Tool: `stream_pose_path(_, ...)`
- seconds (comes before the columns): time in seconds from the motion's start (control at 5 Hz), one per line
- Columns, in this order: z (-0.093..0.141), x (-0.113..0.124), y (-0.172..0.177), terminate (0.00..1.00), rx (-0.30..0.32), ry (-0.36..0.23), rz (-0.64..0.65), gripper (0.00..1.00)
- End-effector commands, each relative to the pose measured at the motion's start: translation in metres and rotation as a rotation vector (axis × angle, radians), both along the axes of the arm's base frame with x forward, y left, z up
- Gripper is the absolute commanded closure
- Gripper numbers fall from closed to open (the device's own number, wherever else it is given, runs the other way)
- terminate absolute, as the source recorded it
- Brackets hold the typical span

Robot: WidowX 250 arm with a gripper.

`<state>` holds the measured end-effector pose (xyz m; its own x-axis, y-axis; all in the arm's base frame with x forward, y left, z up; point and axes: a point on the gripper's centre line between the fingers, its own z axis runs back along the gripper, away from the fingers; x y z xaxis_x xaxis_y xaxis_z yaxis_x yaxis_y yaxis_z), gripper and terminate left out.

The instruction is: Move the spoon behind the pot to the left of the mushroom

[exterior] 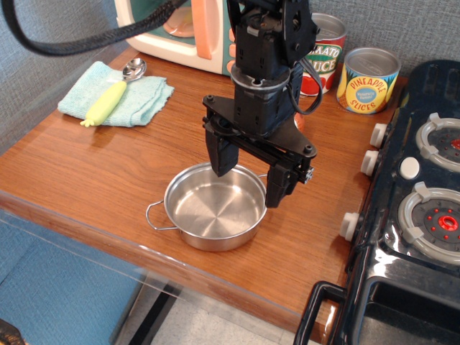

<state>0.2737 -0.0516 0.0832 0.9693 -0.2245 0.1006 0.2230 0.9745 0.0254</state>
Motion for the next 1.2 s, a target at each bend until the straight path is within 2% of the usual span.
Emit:
stream_pose_path(0.0, 0.0, 0.0, 0.0, 0.0, 0.0, 0.0, 0.0, 0.0)
stream_pose_path(0.2, 0.007, 0.021, 0.029, 0.0, -0.004, -0.009, 0.091, 0.0)
stream_pose_path(0.4, 0.015, 0.043, 0.072, 0.0, -0.005, -0.019, 0.206, 0.0)
stream_pose_path(0.6, 0.014, 0.055, 0.12, 0.0, 0.016, -0.018, 0.297, 0.0)
stream_pose_path(0.8, 0.009, 0.055, 0.165, 0.0, 0.046, -0.007, 0.38, 0.0)
stream_pose_path(1.0, 0.003, 0.053, 0.197, 0.0, 0.044, -0.009, 0.465, 0.0)
